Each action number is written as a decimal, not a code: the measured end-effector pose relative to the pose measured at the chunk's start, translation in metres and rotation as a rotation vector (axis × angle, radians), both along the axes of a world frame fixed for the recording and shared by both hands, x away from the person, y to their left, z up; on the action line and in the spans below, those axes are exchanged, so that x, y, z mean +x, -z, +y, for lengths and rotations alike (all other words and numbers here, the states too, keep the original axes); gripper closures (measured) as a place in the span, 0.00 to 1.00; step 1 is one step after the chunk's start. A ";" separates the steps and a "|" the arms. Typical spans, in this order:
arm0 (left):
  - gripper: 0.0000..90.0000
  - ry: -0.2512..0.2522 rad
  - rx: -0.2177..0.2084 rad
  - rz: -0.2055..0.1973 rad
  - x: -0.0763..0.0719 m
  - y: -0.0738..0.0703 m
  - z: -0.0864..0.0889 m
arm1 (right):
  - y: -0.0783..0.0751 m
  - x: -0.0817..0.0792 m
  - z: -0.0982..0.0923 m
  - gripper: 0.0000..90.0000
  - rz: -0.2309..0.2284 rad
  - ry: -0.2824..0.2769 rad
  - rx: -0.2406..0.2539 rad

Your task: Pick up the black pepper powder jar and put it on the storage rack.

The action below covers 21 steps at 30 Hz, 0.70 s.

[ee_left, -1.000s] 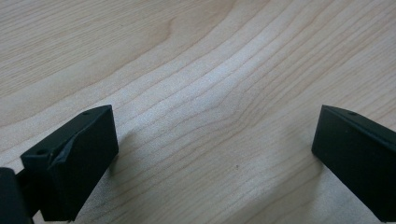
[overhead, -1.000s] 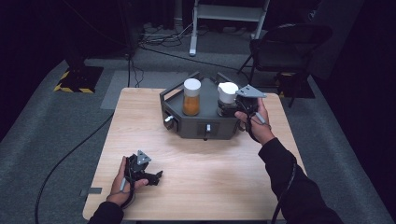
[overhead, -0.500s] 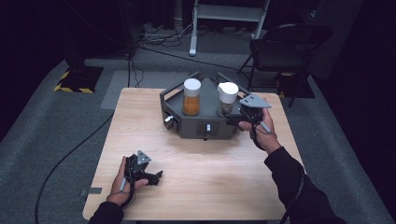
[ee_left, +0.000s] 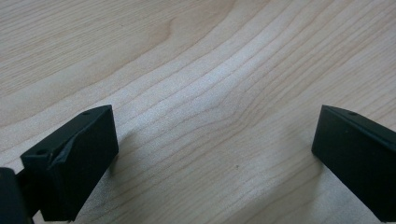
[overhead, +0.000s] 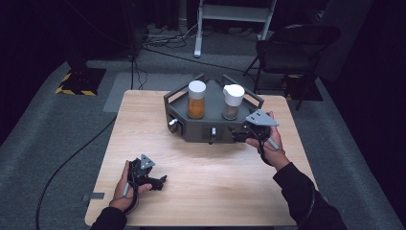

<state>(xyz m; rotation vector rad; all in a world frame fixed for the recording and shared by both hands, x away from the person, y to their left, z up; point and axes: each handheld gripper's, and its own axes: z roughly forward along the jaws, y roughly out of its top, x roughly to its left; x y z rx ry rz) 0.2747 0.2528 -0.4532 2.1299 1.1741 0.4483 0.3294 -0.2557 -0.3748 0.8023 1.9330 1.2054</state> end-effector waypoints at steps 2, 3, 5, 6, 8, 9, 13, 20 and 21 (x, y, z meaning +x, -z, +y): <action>0.00 0.000 0.000 0.000 0.000 0.000 0.000 | 0.003 -0.004 -0.001 0.03 -0.007 -0.005 -0.006; 0.00 0.000 0.000 0.000 0.000 0.000 0.000 | 0.004 -0.005 -0.001 0.03 -0.009 -0.006 -0.007; 0.00 0.000 0.000 0.000 0.000 0.000 0.000 | 0.007 -0.009 -0.003 0.03 -0.010 -0.014 -0.010; 0.00 0.000 0.000 0.000 0.000 0.000 0.000 | 0.008 -0.010 -0.003 0.03 -0.010 -0.017 -0.013; 0.00 0.000 0.000 0.000 0.000 0.000 0.000 | 0.011 -0.012 -0.004 0.03 -0.010 -0.026 -0.019; 0.00 0.000 0.000 0.000 0.000 0.000 0.000 | 0.013 -0.014 -0.004 0.03 -0.006 -0.031 -0.019; 0.00 0.000 0.000 0.000 0.000 0.000 0.000 | 0.020 -0.019 -0.005 0.03 -0.002 -0.051 -0.030; 0.00 0.000 0.001 0.000 0.000 0.000 0.000 | 0.030 -0.030 -0.004 0.03 -0.005 -0.076 -0.071; 0.00 0.000 0.000 0.000 0.000 0.000 0.000 | 0.031 -0.031 -0.005 0.03 -0.003 -0.080 -0.076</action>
